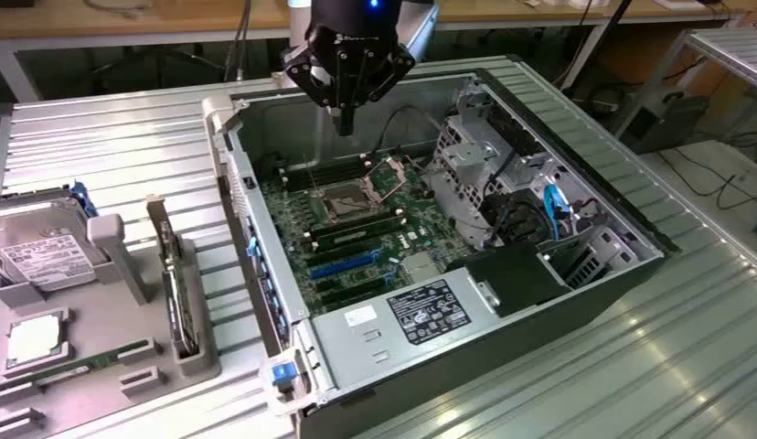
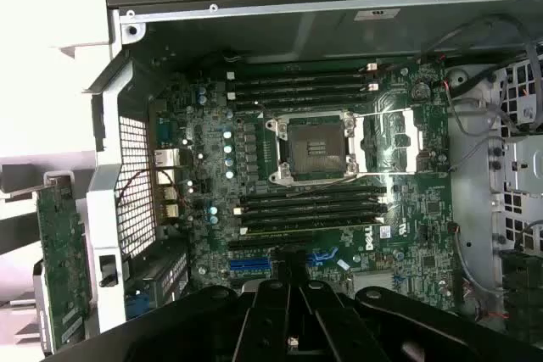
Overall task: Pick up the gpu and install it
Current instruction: 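Reach for the gpu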
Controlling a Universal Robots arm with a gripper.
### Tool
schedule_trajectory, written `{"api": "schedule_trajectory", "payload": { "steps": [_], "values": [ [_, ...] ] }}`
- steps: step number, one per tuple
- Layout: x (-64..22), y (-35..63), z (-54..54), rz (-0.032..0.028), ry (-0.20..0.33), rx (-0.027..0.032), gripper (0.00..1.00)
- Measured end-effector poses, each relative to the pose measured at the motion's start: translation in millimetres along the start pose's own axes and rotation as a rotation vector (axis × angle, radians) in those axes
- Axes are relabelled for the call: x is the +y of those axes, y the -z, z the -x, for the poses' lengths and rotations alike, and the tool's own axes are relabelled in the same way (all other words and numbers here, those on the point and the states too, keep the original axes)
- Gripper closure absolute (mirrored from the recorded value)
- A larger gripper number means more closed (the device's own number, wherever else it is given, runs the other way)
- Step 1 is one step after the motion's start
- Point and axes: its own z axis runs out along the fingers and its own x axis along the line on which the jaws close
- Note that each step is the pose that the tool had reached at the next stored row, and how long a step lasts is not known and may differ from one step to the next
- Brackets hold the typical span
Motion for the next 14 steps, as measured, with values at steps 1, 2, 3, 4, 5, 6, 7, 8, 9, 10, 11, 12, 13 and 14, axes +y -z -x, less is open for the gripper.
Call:
{"api": "schedule_trajectory", "payload": {
  "steps": [1,2,3,4,5,6,7,8,9,10,11,12,13,14],
  "values": [
    [0.0,0.0,0.0,0.0000,0.000,0.0000,0.89],
    [0.0,0.0,0.0,-0.0001,0.000,0.0000,0.89],
    [0.0,0.0,0.0,0.0000,0.000,0.0000,0.89],
    [0.0,0.0,0.0,-0.0001,0.000,0.0000,0.89],
    [0.0,0.0,0.0,0.0000,0.000,0.0000,0.89],
    [0.0,0.0,0.0,-0.0001,0.000,0.0000,0.89],
    [0.0,0.0,0.0,0.0000,0.000,0.0000,0.89],
    [0.0,0.0,0.0,0.0000,0.000,0.0000,0.89],
    [0.0,0.0,0.0,-0.0001,0.000,0.0000,0.89],
    [0.0,0.0,0.0,0.0000,0.000,0.0000,0.89],
    [0.0,0.0,0.0,0.0000,0.000,0.0000,0.89],
    [0.0,0.0,0.0,0.0000,0.000,0.0000,0.89],
    [-0.2,0.0,-0.2,-0.0001,0.000,0.0000,0.89],
    [-0.7,0.1,-0.9,-0.0001,0.000,0.0000,0.89]
  ]
}}
